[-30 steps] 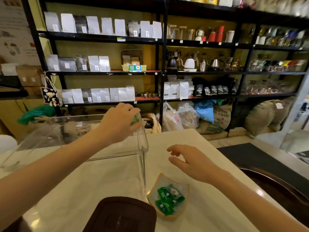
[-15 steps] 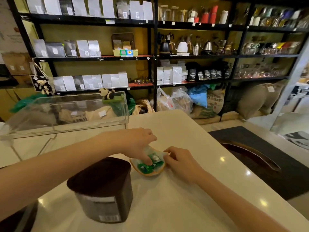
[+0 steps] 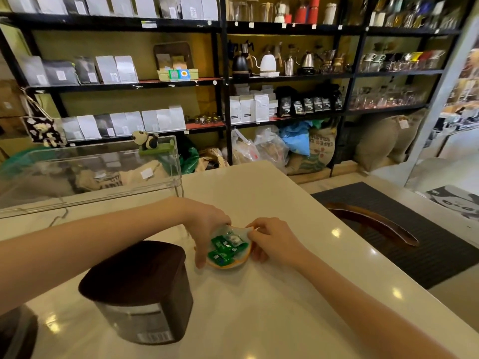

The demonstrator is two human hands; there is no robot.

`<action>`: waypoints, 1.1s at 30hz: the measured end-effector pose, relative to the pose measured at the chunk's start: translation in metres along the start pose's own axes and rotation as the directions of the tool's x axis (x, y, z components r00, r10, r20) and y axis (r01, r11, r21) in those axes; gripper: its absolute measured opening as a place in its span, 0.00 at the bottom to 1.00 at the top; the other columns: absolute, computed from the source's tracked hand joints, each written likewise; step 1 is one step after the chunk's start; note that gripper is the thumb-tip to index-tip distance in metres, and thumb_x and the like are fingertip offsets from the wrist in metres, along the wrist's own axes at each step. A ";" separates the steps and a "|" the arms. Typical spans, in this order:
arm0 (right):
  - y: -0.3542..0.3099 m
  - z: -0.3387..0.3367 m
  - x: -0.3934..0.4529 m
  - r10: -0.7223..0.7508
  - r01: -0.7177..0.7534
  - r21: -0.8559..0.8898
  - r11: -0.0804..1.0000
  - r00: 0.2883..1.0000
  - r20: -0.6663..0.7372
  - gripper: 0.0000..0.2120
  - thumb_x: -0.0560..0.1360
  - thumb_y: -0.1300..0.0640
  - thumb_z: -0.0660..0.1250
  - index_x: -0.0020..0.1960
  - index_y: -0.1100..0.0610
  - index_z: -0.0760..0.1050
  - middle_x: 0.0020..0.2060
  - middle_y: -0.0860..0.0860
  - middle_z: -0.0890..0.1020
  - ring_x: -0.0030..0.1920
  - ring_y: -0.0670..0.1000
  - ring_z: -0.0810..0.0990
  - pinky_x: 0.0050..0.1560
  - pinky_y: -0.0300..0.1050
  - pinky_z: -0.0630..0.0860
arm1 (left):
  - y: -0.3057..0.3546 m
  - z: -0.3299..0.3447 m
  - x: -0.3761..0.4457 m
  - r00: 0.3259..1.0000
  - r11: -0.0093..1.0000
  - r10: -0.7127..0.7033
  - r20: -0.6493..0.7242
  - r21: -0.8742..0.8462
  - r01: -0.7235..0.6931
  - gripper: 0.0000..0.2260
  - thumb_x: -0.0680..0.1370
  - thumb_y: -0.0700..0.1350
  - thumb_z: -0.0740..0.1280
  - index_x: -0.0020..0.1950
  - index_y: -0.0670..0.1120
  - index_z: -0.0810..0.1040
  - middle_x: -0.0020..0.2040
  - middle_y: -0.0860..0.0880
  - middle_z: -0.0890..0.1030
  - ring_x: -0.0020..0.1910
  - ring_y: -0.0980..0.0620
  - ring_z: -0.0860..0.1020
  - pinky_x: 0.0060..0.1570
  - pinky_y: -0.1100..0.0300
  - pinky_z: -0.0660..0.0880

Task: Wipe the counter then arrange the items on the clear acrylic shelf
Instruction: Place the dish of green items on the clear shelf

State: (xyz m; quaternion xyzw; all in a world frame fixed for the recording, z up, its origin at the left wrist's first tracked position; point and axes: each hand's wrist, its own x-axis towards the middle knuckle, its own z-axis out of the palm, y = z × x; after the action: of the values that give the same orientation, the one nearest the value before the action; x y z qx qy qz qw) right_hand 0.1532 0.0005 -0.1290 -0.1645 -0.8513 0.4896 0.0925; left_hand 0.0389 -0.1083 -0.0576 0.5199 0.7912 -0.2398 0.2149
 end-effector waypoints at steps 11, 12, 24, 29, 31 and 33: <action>-0.025 -0.035 0.012 -0.022 0.022 0.056 0.998 1.000 -0.011 0.09 0.74 0.65 0.59 0.46 0.63 0.78 0.31 0.61 0.81 0.25 0.51 0.79 0.29 0.43 0.81 | -0.006 -0.011 -0.016 0.961 0.995 0.042 -0.273 -0.078 -0.066 0.39 0.63 0.55 0.76 0.68 0.44 0.63 0.61 0.45 0.68 0.60 0.47 0.69 0.61 0.54 0.71; -0.030 -0.041 0.012 -0.028 0.029 0.052 0.998 1.000 -0.007 0.09 0.74 0.64 0.59 0.47 0.64 0.79 0.32 0.62 0.82 0.26 0.51 0.79 0.30 0.43 0.81 | -0.006 -0.014 -0.020 0.950 0.992 0.040 -0.310 -0.102 -0.075 0.38 0.63 0.55 0.76 0.67 0.44 0.64 0.61 0.46 0.68 0.59 0.47 0.68 0.61 0.54 0.71; -0.108 -0.072 0.039 -0.184 0.183 0.113 0.977 0.983 -0.005 0.08 0.75 0.65 0.60 0.46 0.63 0.79 0.23 0.52 0.81 0.22 0.47 0.79 0.28 0.40 0.81 | -0.048 -0.062 -0.082 0.847 0.932 -0.043 -0.531 -0.327 -0.157 0.34 0.65 0.51 0.75 0.68 0.48 0.67 0.60 0.50 0.74 0.57 0.52 0.73 0.53 0.66 0.72; -0.141 -0.060 0.066 -0.253 0.252 0.152 0.956 0.967 -0.015 0.06 0.74 0.65 0.62 0.41 0.57 0.75 0.21 0.51 0.81 0.21 0.48 0.79 0.26 0.41 0.81 | -0.088 -0.059 -0.096 0.788 0.887 -0.160 -0.594 -0.438 -0.150 0.38 0.64 0.51 0.76 0.70 0.50 0.64 0.60 0.54 0.73 0.54 0.56 0.72 0.45 0.71 0.70; -0.153 -0.050 0.081 -0.266 0.263 0.142 0.954 0.964 0.002 0.07 0.74 0.65 0.62 0.40 0.57 0.74 0.19 0.50 0.80 0.21 0.47 0.79 0.26 0.41 0.80 | -0.104 -0.054 -0.099 0.771 0.866 -0.213 -0.600 -0.482 -0.136 0.40 0.63 0.51 0.77 0.71 0.50 0.63 0.61 0.54 0.73 0.53 0.57 0.72 0.46 0.69 0.69; -0.163 -0.038 0.096 -0.278 0.273 0.119 0.955 0.961 0.020 0.07 0.75 0.63 0.63 0.39 0.56 0.74 0.19 0.50 0.80 0.21 0.47 0.79 0.25 0.40 0.80 | -0.119 -0.048 -0.103 0.762 0.847 -0.261 -0.593 -0.519 -0.114 0.39 0.64 0.51 0.77 0.71 0.50 0.63 0.59 0.54 0.74 0.51 0.57 0.74 0.48 0.68 0.70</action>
State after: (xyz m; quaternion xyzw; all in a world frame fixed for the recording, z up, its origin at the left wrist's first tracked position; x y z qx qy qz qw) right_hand 0.0453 -0.0095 0.0303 -0.0297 -0.8378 0.5231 0.1535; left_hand -0.0378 -0.1941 0.0599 0.4577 0.8709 0.1705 0.0544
